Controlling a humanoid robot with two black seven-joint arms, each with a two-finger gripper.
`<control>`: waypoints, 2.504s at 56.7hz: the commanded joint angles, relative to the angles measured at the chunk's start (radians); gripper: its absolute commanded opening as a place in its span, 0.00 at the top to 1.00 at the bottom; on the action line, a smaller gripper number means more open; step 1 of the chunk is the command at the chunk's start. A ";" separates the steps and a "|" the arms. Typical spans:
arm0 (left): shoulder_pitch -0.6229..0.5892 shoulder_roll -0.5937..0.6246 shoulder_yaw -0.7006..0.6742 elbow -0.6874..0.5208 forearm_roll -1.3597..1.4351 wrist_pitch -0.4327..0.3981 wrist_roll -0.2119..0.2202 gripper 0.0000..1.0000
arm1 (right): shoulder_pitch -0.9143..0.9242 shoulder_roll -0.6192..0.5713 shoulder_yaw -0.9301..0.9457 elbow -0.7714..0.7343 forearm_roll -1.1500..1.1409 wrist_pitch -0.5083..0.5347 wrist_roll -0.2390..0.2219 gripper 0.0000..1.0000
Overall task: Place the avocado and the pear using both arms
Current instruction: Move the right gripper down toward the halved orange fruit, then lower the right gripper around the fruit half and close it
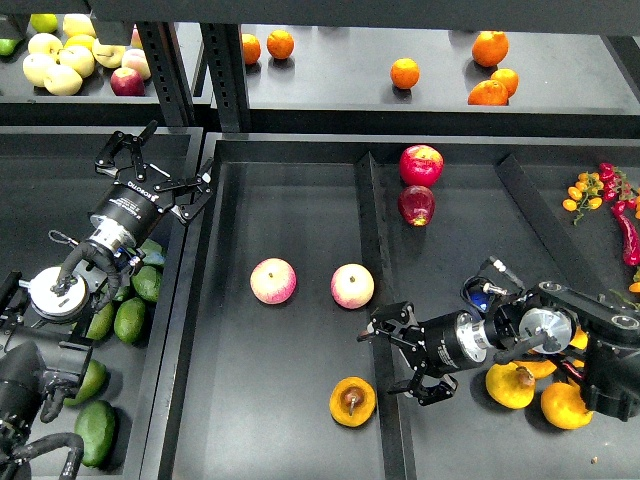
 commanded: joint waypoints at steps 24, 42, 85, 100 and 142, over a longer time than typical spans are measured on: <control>0.001 0.000 0.000 -0.014 0.000 0.000 0.001 0.02 | -0.075 0.054 0.008 -0.049 -0.027 0.000 0.000 0.01; 0.001 0.000 0.005 -0.014 0.002 0.000 0.002 0.02 | -0.075 0.092 0.006 -0.089 -0.021 0.000 0.000 0.02; 0.001 0.000 0.014 -0.017 0.002 0.000 0.005 0.02 | 0.029 0.129 0.019 -0.205 0.074 0.000 0.000 0.01; 0.001 0.000 0.019 -0.017 0.005 0.000 0.007 0.02 | 0.024 0.120 -0.055 -0.207 0.078 0.000 0.000 0.01; 0.002 0.000 0.030 -0.019 0.008 0.000 0.007 0.02 | -0.003 0.190 -0.084 -0.265 0.081 0.000 0.000 0.14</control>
